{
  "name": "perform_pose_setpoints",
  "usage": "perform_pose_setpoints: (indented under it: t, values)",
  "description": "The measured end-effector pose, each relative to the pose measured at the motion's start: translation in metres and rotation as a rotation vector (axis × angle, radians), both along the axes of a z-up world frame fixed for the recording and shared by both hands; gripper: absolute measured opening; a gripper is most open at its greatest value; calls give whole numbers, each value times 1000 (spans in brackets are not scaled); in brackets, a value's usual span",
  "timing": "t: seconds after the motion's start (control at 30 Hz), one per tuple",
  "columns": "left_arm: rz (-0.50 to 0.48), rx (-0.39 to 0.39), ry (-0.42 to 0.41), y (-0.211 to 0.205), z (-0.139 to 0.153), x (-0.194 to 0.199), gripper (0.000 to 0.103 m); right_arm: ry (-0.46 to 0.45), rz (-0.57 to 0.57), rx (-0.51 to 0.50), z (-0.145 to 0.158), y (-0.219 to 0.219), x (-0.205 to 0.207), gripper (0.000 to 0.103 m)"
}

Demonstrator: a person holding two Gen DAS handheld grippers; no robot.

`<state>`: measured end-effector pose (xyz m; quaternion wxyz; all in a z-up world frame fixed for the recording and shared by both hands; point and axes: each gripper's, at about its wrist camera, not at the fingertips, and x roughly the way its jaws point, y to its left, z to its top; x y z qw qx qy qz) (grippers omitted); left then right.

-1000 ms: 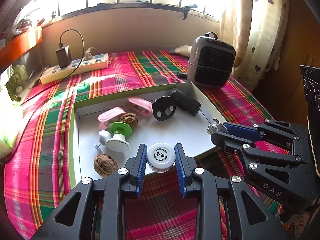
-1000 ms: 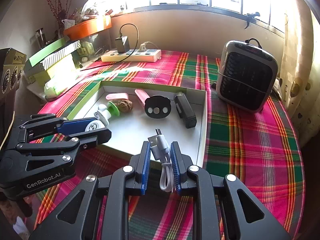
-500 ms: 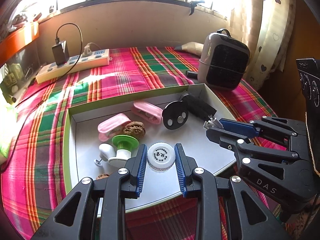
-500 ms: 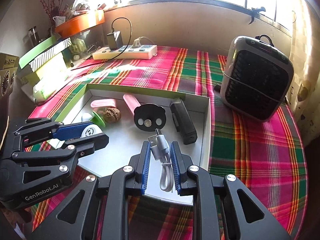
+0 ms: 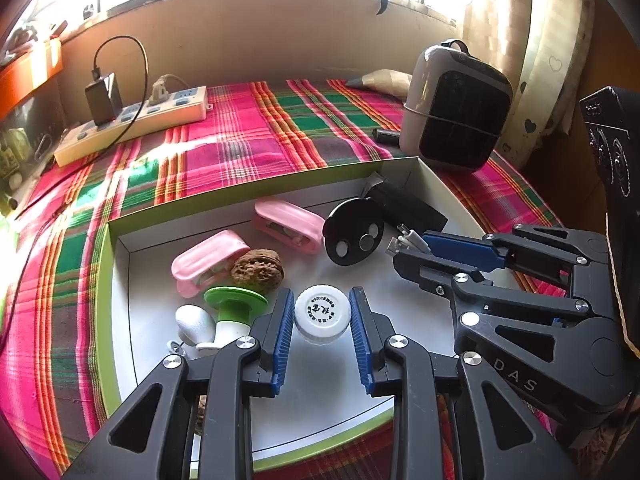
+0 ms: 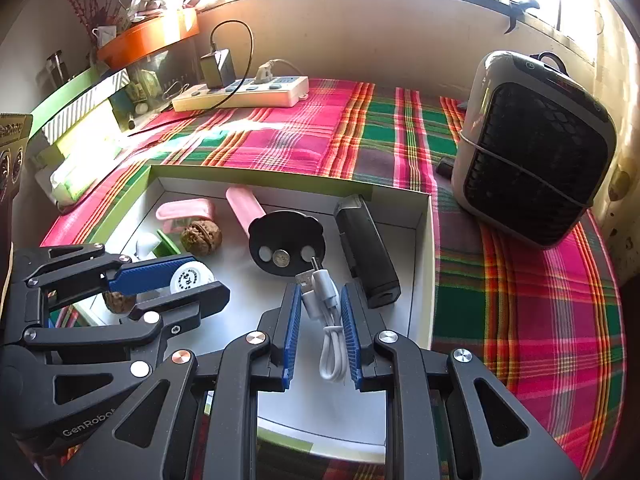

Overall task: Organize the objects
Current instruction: 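Lower and open the right tool to drop the cable while the left tool releases the container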

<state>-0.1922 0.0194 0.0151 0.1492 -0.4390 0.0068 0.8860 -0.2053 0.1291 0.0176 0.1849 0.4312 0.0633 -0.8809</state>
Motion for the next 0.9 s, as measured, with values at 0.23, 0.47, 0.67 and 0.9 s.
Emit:
perform_pose_setpoints:
  t: [0.23,0.47,0.67,0.9]
  values:
    - [3,-2,-9,1,-5,-6,26,-10,4,6,-4,0,-4,22]
    - [1,-7,-11,1,-6,-8,26,-7,7,10,-6,-1,-6,22]
    - [2,-5,-10,2,-7,-9,26,-4,10,9,-6,-2,-6,22]
    - [3,-3,-10,2,-7,-9,26,1,9,16,-6,-2,-7,22]
